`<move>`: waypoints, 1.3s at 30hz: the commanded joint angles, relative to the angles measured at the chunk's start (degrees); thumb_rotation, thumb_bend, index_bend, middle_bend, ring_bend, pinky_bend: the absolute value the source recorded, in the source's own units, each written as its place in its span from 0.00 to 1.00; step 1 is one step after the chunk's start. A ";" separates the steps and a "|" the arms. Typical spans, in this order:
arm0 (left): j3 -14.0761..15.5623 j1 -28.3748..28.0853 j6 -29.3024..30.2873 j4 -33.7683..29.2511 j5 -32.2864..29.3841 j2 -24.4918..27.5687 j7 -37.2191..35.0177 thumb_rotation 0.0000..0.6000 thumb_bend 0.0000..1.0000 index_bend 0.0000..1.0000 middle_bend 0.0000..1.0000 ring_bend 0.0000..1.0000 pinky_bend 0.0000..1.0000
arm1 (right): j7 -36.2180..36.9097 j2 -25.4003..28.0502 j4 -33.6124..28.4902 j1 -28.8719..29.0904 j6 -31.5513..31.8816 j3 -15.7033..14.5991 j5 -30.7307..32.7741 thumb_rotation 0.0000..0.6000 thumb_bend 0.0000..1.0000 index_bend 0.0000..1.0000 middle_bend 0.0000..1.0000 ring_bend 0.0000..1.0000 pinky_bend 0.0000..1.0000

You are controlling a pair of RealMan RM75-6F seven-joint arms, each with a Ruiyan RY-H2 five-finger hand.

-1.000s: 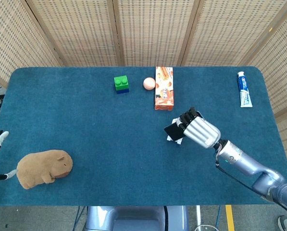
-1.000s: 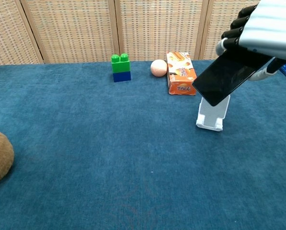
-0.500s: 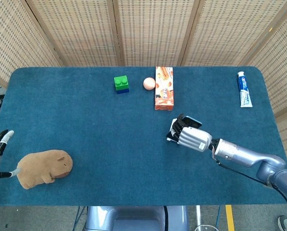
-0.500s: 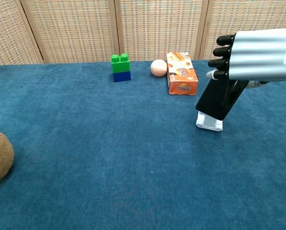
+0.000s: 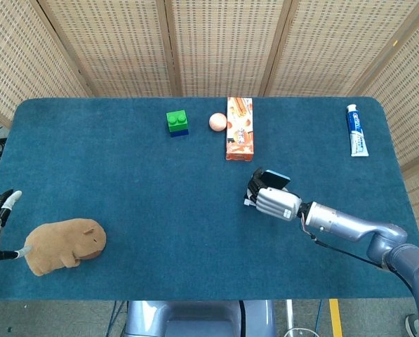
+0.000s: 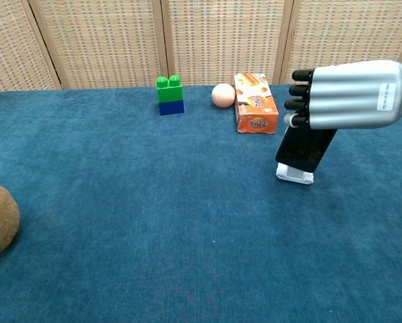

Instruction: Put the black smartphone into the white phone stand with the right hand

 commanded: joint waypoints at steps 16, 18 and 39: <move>0.24 -0.25 -0.52 0.16 0.14 0.42 -0.86 1.00 0.00 0.00 0.00 0.00 0.00 | -2.23 -0.10 -1.71 0.95 -2.01 -2.14 1.35 1.00 0.54 0.56 0.60 0.47 0.38; 0.27 -0.26 -0.50 0.12 0.10 0.39 -0.76 1.00 0.00 0.00 0.00 0.00 0.00 | -2.47 0.01 -1.92 0.99 -1.94 -2.39 1.35 1.00 0.55 0.57 0.60 0.47 0.38; 0.57 -0.34 -0.70 0.20 0.45 0.64 -1.30 1.00 0.00 0.00 0.00 0.00 0.00 | -6.30 1.18 -5.97 0.81 -5.29 -1.40 5.21 1.00 0.54 0.41 0.20 0.09 0.23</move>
